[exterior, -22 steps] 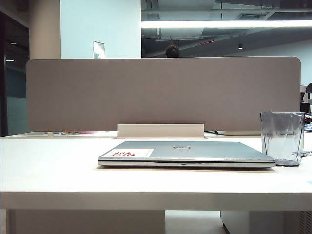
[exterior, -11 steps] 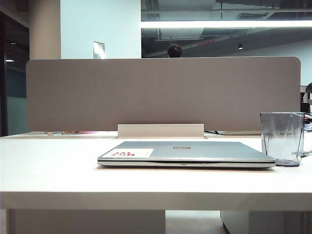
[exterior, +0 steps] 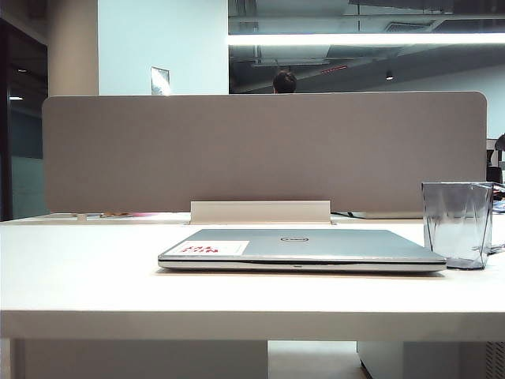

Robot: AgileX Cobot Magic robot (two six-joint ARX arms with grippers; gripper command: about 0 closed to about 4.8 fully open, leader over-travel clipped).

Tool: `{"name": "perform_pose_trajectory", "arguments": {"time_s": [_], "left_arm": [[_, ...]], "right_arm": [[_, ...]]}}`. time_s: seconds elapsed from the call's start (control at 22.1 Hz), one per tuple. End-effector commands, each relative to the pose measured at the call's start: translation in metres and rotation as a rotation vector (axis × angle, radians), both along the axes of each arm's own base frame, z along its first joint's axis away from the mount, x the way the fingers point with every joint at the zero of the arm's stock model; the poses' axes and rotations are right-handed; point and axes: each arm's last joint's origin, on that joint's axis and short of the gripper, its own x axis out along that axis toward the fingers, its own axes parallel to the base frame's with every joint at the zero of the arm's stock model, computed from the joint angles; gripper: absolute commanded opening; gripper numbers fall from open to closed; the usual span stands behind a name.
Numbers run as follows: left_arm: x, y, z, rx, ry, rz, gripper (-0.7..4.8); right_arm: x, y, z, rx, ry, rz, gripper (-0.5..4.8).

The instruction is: Pick up the water cup and place it on the right side of the laptop.

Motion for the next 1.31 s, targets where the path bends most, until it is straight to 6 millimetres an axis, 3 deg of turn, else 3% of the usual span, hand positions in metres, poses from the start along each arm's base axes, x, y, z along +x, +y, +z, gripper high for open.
{"name": "perform_pose_trajectory", "arguments": {"time_s": [0.05, 0.59, 1.31], "left_arm": [[0.000, 0.000, 0.001, -0.001, -0.005, -0.002, -0.04], [0.000, 0.000, 0.001, 0.000, -0.004, -0.004, -0.04], [0.000, 0.000, 0.001, 0.001, -0.003, -0.004, -0.04]], "right_arm": [[-0.003, 0.000, -0.013, 0.038, 0.002, -0.003, -0.09], [-0.005, 0.001, -0.040, 0.067, 0.026, -0.003, -0.09], [-0.005, 0.000, -0.055, 0.026, 0.124, -0.004, -0.08]]}}
